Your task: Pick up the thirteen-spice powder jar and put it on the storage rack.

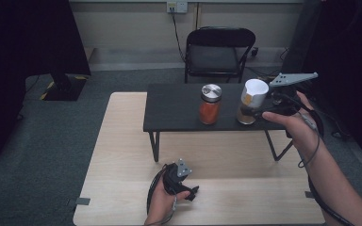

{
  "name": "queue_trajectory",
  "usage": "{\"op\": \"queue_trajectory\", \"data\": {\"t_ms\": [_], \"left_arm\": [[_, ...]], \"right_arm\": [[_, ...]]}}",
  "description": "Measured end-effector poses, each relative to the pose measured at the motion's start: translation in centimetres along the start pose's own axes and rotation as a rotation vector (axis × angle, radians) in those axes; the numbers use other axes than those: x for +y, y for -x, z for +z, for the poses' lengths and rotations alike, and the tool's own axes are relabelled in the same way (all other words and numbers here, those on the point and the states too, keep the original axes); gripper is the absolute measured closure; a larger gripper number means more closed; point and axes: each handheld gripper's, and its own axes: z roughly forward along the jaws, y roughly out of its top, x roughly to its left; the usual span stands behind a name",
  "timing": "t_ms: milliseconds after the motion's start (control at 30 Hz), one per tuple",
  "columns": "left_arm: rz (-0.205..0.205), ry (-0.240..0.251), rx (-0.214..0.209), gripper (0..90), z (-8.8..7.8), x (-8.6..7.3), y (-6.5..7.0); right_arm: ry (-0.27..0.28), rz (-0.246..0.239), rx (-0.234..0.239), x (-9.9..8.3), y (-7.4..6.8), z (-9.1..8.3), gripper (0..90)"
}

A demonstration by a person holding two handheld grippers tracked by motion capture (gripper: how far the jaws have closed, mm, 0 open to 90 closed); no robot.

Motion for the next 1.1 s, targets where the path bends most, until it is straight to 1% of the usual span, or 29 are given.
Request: {"op": "queue_trajectory", "data": {"t_ms": [167, 200, 233, 300, 367, 533, 733, 800, 967, 1100], "left_arm": [[0.0, 0.0, 0.0, 0.8, 0.0, 0.0, 0.0], [0.0, 0.0, 0.0, 0.8, 0.0, 0.0, 0.0], [0.0, 0.0, 0.0, 0.8, 0.0, 0.0, 0.0], [0.0, 0.0, 0.0, 0.8, 0.0, 0.0, 0.0], [0.0, 0.0, 0.0, 0.8, 0.0, 0.0, 0.0], [0.0, 0.0, 0.0, 0.8, 0.0, 0.0, 0.0], [0.0, 0.0, 0.0, 0.8, 0.0, 0.0, 0.0], [0.0, 0.0, 0.0, 0.8, 0.0, 0.0, 0.0], [0.0, 0.0, 0.0, 0.8, 0.0, 0.0, 0.0], [0.0, 0.0, 0.0, 0.8, 0.0, 0.0, 0.0]], "right_arm": [[0.005, 0.018, -0.003, -0.3, 0.1, -0.1, 6.8], [0.009, 0.031, -0.004, -0.6, 0.1, -0.1, 4.5], [0.009, 0.031, -0.004, -0.6, 0.1, -0.1, 4.5], [0.013, 0.045, -0.004, -0.9, 0.2, -0.1, 1.4], [0.019, 0.051, -0.003, -1.1, 0.3, -0.2, 1.2], [0.009, 0.039, -0.002, -1.2, 0.2, -0.2, 1.1], [0.022, 0.043, 0.004, -1.6, 0.1, -0.4, 0.9], [0.025, 0.036, 0.001, -1.8, 0.0, -0.5, 0.9], [0.028, 0.035, 0.001, -2.0, -0.2, -0.6, 1.0], [0.041, 0.04, 0.002, -2.5, -0.3, -0.7, 1.0]]}}
